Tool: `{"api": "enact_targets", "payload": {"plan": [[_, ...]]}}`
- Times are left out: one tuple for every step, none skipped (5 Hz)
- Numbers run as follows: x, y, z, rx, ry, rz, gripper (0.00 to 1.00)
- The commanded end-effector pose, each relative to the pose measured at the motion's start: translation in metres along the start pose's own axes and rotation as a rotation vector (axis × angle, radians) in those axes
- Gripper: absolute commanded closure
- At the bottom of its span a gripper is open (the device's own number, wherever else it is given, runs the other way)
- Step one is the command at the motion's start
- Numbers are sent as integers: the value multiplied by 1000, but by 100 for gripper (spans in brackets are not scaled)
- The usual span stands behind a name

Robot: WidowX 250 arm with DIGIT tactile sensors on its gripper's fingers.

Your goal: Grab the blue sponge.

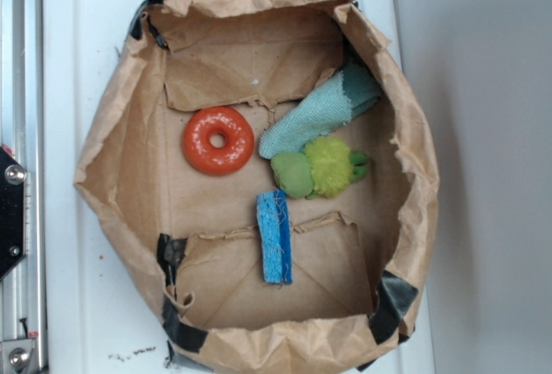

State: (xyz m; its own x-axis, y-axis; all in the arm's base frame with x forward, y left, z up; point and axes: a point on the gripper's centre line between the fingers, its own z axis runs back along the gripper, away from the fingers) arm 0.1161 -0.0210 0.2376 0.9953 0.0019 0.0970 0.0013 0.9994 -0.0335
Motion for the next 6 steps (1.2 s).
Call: {"api": "enact_targets", "payload": {"plan": [[0,0,0,0,0,0,0],[41,2,-11,41,-22,-142,0],[76,3,-22,39,-28,-231,0],[102,10,-33,56,-75,-347,0],[122,21,-43,45,-156,-518,0],[148,27,-62,35,-207,-679,0]]}}
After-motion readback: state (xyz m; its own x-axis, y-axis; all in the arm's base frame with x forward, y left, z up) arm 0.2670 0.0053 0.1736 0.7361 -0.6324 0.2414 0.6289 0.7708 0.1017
